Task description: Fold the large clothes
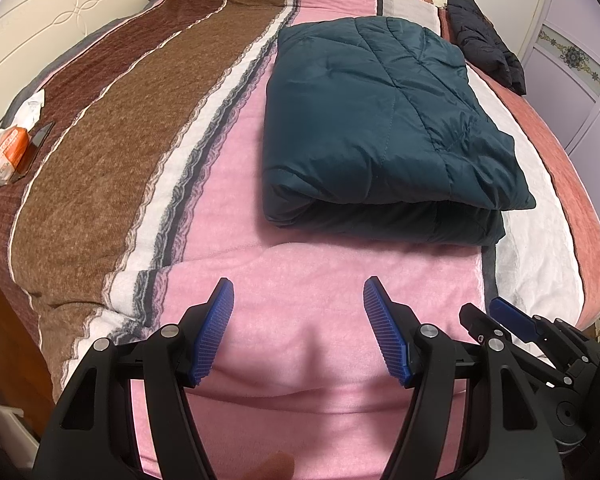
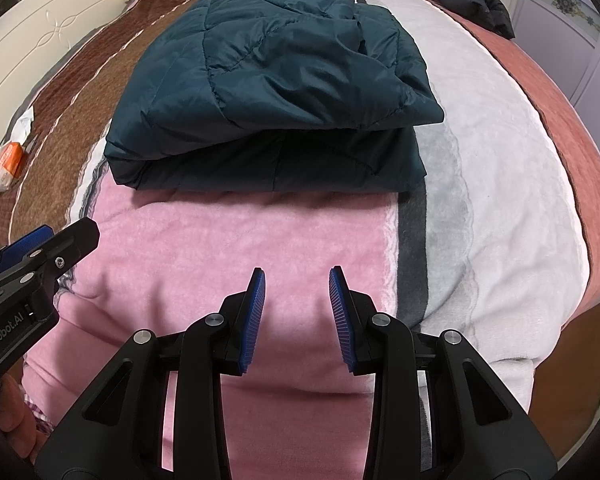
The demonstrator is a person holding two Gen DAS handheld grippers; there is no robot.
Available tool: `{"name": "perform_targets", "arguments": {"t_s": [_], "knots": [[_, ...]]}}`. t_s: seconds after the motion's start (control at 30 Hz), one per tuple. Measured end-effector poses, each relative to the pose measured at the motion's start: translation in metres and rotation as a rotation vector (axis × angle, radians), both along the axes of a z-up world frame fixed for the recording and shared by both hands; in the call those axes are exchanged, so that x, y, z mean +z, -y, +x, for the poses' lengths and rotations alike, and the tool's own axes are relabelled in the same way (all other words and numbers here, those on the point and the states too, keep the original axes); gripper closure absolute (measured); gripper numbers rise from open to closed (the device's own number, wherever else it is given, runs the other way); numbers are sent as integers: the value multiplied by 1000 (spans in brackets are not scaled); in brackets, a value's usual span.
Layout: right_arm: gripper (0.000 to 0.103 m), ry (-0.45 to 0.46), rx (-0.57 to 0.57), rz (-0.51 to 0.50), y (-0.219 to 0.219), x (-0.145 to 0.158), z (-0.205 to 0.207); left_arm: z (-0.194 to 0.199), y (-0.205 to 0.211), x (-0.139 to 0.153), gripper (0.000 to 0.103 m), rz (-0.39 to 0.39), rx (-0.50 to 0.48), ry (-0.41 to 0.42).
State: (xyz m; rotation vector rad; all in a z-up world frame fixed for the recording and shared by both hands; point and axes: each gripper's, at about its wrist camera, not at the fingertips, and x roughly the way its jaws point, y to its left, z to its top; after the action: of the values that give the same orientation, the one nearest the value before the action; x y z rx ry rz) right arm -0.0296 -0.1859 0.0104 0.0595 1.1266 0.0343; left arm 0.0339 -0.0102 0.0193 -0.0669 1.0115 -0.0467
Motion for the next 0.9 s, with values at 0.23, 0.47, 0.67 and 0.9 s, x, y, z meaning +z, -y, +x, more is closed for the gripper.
{"name": "perform_targets", "arguments": {"t_s": [0.23,0.47,0.67,0.9], "knots": [[69,-1,0,0,0,0,0,-2,-1,0,37,3,2,3],[69,-1,-1,0,0,0,0,-3,-1,0,37,5,3,4],[69,-1,0,0,-1,0,-1,-3,-1,1,37,5,3,3],[69,-2,0,0,-1,0,-1,-3,-1,0,37,5,3,3]]}}
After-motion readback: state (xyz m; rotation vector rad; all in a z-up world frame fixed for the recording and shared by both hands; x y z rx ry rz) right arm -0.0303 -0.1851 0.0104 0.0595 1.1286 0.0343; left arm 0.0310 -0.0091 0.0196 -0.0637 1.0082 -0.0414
